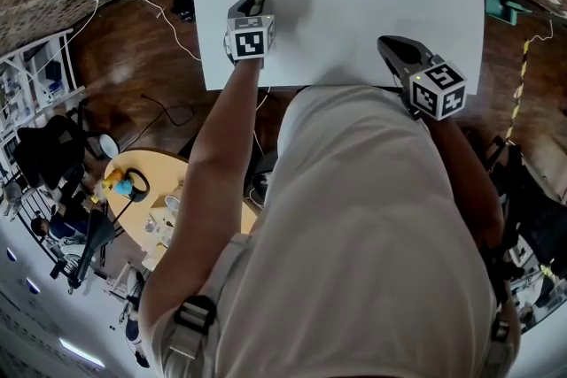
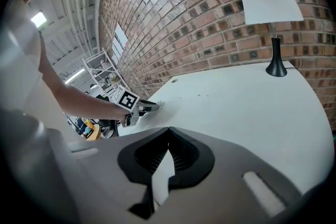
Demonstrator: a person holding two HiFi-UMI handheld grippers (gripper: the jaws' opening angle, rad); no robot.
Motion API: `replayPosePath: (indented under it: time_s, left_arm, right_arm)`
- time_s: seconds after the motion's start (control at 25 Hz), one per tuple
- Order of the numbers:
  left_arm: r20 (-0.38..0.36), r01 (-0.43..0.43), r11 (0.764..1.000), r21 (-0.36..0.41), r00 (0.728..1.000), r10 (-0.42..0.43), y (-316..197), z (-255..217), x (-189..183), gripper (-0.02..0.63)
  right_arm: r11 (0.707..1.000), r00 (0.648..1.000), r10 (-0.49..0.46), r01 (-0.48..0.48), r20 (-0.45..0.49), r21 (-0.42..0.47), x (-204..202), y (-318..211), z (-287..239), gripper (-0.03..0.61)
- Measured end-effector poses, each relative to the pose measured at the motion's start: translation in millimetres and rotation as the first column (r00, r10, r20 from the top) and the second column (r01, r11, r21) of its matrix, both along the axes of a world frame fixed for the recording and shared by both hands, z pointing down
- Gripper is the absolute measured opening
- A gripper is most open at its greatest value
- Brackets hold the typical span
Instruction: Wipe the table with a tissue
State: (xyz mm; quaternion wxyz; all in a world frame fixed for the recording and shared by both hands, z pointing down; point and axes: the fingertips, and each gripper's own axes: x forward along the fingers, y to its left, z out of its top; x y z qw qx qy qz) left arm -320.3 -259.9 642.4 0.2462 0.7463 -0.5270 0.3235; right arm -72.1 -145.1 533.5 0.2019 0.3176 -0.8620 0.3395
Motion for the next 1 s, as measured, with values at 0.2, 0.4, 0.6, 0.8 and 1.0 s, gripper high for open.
replayPosePath:
  time_s: [0.2,0.4,0.6,0.8,1.0]
  left_arm:
    - [-0.105,-0.040,0.997,-0.069,0.994,0.033,9,5,26,0.103]
    - [-0.292,-0.119,0.992,-0.052,0.951,0.099,29,-23,88,0.107]
    - [-0.374,-0.092,0.995,-0.046,0.925,0.068,37,-24,116,0.110]
    - [-0.344,-0.051,0.998,-0.035,0.938,0.036,20,-27,95,0.112]
    - [-0.277,-0.001,1.000,-0.023,0.961,-0.006,-11,-32,76,0.114]
  right_arm:
    - [1.000,1.000,0.007,-0.007,0.001,0.006,1,-3,0,0.008]
    - [1.000,1.000,0.007,-0.007,0.010,0.004,-1,-8,-2,0.008]
    - [1.000,1.000,0.006,-0.006,0.012,0.010,4,-15,-4,0.008]
    - [1.000,1.000,0.023,-0.023,0.008,0.019,13,-20,-4,0.008]
    - [0.999,0.998,0.052,-0.053,0.026,0.014,27,-20,-7,0.008]
